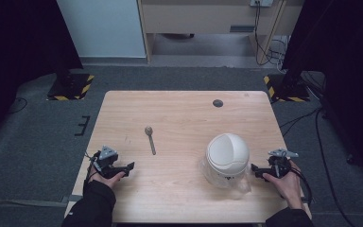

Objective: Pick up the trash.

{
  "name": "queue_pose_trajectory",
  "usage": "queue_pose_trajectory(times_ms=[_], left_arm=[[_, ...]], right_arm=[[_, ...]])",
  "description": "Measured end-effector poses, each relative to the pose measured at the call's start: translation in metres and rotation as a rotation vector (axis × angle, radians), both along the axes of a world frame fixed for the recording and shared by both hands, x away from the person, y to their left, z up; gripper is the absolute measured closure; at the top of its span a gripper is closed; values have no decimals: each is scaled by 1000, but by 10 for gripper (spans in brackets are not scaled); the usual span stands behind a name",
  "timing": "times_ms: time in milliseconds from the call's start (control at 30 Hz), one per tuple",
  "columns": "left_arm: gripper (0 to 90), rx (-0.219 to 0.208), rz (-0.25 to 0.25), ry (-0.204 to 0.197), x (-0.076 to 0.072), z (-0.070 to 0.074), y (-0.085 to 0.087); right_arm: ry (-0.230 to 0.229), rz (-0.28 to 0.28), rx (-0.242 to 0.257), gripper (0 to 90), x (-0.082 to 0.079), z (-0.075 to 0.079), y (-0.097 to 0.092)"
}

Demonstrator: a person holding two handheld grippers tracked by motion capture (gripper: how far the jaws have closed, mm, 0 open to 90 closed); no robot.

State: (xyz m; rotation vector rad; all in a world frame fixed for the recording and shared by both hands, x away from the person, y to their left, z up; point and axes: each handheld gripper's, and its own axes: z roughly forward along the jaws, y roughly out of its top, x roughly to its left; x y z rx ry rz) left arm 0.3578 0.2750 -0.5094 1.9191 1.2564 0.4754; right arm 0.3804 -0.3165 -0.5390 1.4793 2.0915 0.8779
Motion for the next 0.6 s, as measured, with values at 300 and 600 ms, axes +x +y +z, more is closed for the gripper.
queue_pose_trajectory(times_ms=[300, 600], left_arm=[[176, -55, -53, -185, -10, 29, -11], [190, -88, -73, -274, -21, 50, -20]], right_arm=[[2, 1, 0, 9, 0, 0, 0], [0, 3, 0, 8, 0, 0, 0]])
